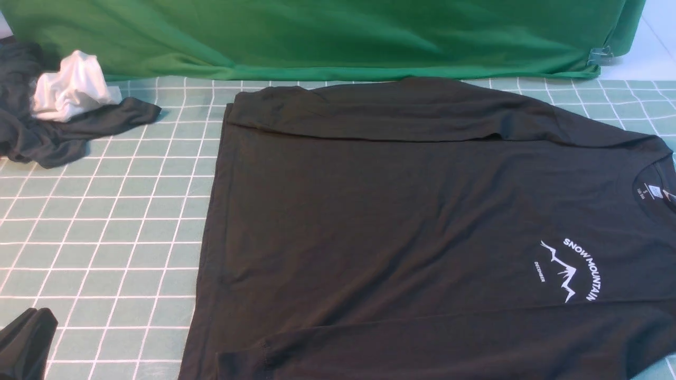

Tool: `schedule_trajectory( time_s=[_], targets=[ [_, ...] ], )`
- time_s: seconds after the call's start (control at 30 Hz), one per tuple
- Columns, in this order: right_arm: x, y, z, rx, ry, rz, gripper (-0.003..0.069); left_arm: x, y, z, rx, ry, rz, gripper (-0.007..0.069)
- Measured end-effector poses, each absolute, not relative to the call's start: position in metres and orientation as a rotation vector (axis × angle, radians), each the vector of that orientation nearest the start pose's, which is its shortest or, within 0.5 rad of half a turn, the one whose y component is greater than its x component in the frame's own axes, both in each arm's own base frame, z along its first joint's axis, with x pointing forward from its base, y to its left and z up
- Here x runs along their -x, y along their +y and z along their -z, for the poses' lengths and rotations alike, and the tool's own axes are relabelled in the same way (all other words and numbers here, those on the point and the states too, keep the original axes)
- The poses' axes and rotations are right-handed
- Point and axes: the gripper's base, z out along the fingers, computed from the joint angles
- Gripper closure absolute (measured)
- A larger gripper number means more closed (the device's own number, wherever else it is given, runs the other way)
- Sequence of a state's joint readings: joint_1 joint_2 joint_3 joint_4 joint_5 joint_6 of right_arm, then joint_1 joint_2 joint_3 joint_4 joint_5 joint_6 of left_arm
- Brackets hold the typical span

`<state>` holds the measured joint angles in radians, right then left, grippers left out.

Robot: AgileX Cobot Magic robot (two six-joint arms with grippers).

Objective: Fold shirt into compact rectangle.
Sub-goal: 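Grasp the left edge of the dark T-shirt lying flat on the table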

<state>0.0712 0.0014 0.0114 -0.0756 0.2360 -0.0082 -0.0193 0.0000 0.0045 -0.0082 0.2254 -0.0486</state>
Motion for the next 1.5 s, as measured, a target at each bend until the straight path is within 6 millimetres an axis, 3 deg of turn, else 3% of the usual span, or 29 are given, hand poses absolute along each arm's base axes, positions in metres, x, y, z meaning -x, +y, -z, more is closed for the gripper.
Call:
schedule_trajectory(
  time_s=[1.4, 1.5],
  targets=[
    [-0.0558, 0.0024, -0.1879, 0.119, 1.728, 0.023, 0.0417, -0.0557, -0.0012, -0.1912, 0.031, 1.714, 0.058, 0.0608],
    [-0.0558, 0.0024, -0.1879, 0.119, 1.728, 0.023, 0.0417, -0.056, -0.0035, -0.1936, 0.165, 1.683, 0.215, 0.0608]
  ],
)
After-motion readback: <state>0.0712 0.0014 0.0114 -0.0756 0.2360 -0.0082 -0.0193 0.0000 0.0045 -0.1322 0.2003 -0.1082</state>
